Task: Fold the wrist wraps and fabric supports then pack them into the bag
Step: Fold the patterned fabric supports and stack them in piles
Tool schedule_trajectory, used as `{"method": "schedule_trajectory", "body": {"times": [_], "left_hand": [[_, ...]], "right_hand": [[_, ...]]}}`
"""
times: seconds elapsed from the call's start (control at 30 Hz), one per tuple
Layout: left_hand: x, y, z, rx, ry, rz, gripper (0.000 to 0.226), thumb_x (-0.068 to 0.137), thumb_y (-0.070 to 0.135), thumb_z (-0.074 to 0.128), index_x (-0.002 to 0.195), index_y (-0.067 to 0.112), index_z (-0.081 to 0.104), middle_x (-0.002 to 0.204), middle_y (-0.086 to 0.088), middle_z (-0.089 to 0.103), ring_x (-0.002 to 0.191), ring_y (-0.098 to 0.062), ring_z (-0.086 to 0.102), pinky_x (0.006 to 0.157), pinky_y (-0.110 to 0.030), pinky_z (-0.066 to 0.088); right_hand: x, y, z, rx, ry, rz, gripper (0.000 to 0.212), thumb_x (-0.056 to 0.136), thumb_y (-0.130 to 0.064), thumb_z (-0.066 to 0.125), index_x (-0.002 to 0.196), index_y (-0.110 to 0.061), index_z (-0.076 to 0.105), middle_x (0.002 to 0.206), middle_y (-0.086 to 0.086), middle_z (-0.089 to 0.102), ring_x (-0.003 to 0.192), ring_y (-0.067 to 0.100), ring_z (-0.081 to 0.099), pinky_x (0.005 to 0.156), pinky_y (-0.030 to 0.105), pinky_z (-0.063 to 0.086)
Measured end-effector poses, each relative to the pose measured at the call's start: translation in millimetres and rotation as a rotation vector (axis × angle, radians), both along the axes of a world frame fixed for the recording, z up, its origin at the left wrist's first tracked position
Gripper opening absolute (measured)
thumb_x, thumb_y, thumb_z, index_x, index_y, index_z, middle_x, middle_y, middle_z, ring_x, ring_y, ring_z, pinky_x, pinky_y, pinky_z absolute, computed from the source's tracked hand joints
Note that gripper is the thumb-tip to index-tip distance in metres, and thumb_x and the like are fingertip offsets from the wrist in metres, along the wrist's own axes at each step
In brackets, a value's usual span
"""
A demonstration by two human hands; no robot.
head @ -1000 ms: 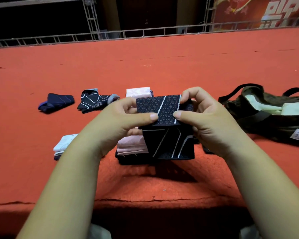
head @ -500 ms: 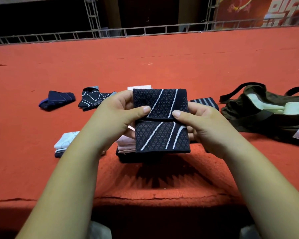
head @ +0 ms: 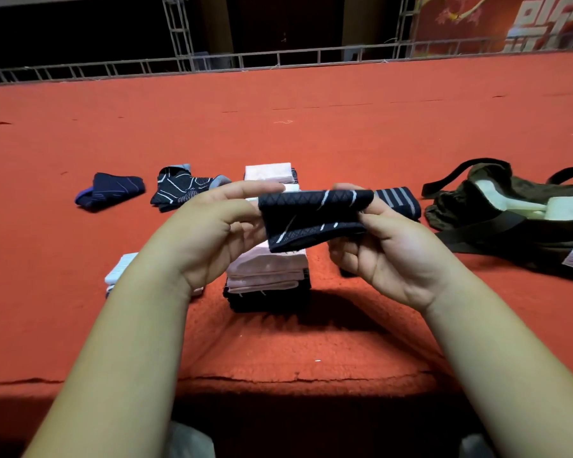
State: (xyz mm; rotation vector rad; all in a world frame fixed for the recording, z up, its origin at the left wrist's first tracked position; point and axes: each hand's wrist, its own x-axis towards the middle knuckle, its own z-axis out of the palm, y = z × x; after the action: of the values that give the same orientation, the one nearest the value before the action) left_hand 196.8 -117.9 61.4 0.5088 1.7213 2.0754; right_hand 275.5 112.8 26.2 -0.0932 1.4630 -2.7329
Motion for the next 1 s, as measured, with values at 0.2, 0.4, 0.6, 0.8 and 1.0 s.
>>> {"method": "schedule_trajectory", "body": {"times": [0.2,0.4,0.6,0.8,1.0], "left_hand": [[-2,4,-4,0.023,-0.157,-0.040,0.030,0.108,0.027,0.055,0.111,0.011,0.080,0.128,-0.023,0.072,0.120,-0.038,0.071,0.101,-0.044,0.060],[3,7,-9,-0.143,-0.063,-0.167,0.040,0.101,0.016,0.066,0.138,0.002,0.066,0.135,-0.022,0.070,0.122,-0.039,0.067,0.090,-0.045,0.062],[5,6,-5,-0.103,0.034,-0.122,0.036,0.098,-0.003,0.065,0.134,0.000,0.067,0.126,-0.014,0.077,0.104,-0.022,0.076,0.069,-0.026,0.060],[5,-1,-8,-0.092,0.094,0.050,0.031,0.093,-0.002,0.075,0.123,0.004,0.066,0.116,-0.015,0.080,0.100,-0.026,0.078,0.071,-0.032,0.061],[2,-29,-13,-0.154,0.194,0.381,0.057,0.089,0.006,0.085,0.128,0.017,0.045,0.106,-0.008,0.076,0.088,-0.022,0.080,0.065,-0.036,0.062]], "right_hand": [[3,1,5,-0.100,0.001,-0.015,0.040,0.104,-0.024,0.038,0.101,-0.004,0.073,0.102,0.019,0.072,0.082,0.028,0.070,0.078,0.042,0.062],[3,-2,3,0.187,0.057,-0.079,0.009,0.090,-0.020,0.066,0.098,-0.018,0.068,0.105,0.008,0.068,0.091,0.016,0.068,0.075,0.033,0.061],[3,-2,2,0.389,0.129,-0.092,0.027,0.093,0.003,0.071,0.108,-0.019,0.073,0.110,0.011,0.072,0.096,0.025,0.071,0.077,0.031,0.059],[2,-20,-4,0.637,0.127,-0.338,0.009,0.093,-0.015,0.082,0.097,-0.022,0.079,0.090,0.015,0.072,0.084,0.026,0.071,0.074,0.035,0.048],[-5,-57,-2,0.783,0.163,-0.405,0.011,0.097,-0.021,0.077,0.100,-0.031,0.082,0.089,0.027,0.068,0.073,0.018,0.063,0.065,0.036,0.059]]}}
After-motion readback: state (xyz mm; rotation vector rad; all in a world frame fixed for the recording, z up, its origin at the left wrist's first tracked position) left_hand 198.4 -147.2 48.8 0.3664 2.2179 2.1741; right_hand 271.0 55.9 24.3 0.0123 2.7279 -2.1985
